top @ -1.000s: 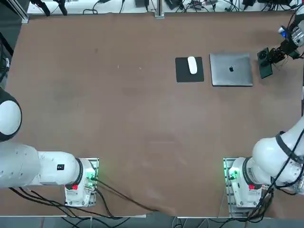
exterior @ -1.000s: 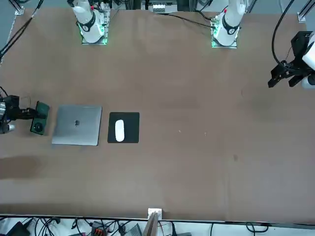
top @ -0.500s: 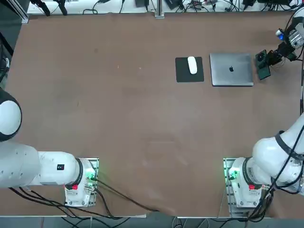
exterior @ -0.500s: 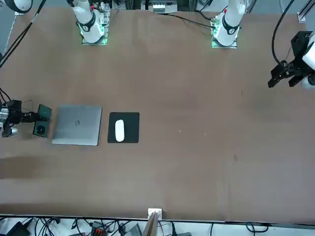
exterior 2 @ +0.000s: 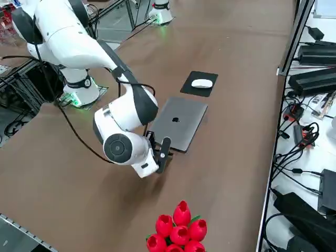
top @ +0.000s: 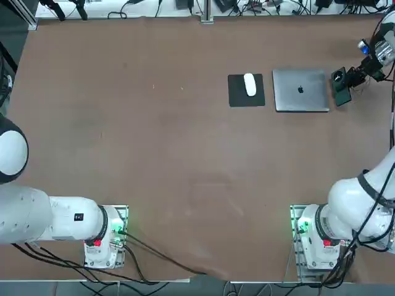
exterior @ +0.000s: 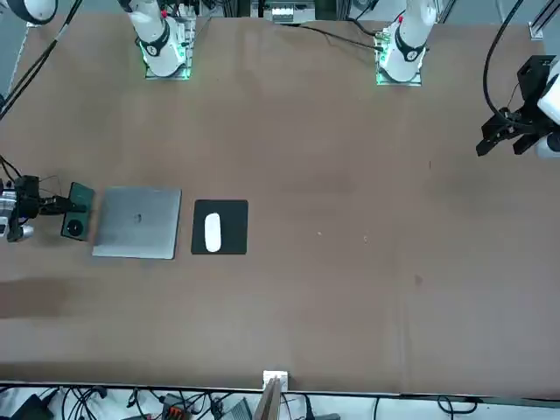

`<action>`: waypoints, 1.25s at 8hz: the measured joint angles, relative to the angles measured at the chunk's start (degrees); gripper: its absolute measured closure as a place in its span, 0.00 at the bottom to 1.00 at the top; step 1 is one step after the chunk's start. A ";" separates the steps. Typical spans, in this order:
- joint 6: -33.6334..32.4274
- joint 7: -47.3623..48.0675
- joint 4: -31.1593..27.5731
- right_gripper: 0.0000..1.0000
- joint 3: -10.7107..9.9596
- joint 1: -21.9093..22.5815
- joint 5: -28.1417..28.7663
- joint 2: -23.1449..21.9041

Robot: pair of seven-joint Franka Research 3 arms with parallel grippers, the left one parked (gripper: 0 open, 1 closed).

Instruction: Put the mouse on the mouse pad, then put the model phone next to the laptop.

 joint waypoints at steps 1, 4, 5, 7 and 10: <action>-0.04 -0.18 0.00 0.84 0.00 -0.01 0.05 0.50; -0.33 -0.91 0.17 0.70 0.00 -0.10 0.21 1.58; -0.29 -1.12 0.38 0.52 -0.01 -0.11 0.21 1.58; 0.27 -1.31 2.36 0.17 -0.84 -0.20 0.14 1.52; 2.74 -1.71 7.01 0.00 -4.02 -0.98 -7.26 0.88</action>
